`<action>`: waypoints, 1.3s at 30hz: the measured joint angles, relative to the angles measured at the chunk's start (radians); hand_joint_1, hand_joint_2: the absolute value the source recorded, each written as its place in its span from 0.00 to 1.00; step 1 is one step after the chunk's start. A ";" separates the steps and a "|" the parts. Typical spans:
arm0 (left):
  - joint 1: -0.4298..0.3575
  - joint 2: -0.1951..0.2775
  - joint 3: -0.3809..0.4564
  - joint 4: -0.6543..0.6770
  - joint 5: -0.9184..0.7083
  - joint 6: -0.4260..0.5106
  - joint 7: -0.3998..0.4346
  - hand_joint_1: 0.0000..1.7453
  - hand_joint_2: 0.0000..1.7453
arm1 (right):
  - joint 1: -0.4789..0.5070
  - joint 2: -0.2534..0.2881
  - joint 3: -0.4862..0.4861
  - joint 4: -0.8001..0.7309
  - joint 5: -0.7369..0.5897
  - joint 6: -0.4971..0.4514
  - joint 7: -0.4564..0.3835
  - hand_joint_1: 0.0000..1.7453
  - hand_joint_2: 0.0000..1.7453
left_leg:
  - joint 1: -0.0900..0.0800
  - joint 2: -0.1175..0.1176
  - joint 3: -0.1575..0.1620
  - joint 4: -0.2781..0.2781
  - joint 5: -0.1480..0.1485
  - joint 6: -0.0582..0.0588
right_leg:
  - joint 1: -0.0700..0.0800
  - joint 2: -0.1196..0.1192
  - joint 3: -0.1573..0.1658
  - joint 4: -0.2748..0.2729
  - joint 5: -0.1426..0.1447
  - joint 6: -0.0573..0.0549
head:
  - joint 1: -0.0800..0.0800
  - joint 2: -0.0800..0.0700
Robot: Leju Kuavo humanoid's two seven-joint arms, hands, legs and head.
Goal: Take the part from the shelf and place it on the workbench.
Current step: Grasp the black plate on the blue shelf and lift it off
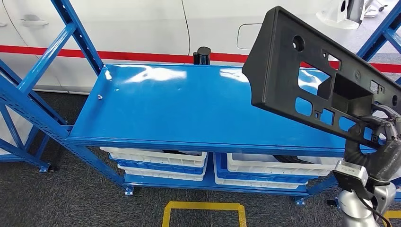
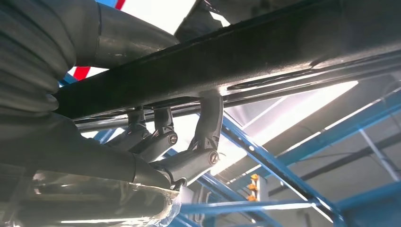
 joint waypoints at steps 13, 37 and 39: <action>-0.005 -0.009 -0.008 0.000 0.014 0.006 0.003 0.00 0.00 | -0.090 -0.041 0.036 -0.096 0.081 0.073 0.018 1.00 1.00 | 0.000 0.002 0.002 0.000 0.000 0.000 | 0.000 0.001 0.001 0.000 0.000 0.000 | 0.000 0.000; -0.003 -0.015 0.009 0.000 0.075 0.050 -0.047 0.00 0.00 | 0.083 -0.049 0.060 -0.319 -0.150 -0.035 -0.097 1.00 1.00 | 0.000 0.002 0.001 0.000 -0.001 0.000 | 0.000 0.001 0.001 0.000 -0.001 -0.001 | 0.000 0.000; -0.003 -0.015 0.011 0.000 0.076 0.053 -0.048 0.00 0.00 | 0.097 -0.045 0.053 -0.320 -0.161 -0.033 -0.101 1.00 1.00 | 0.000 0.002 0.002 0.000 -0.001 0.000 | 0.000 0.001 0.001 0.000 -0.001 -0.001 | 0.000 0.000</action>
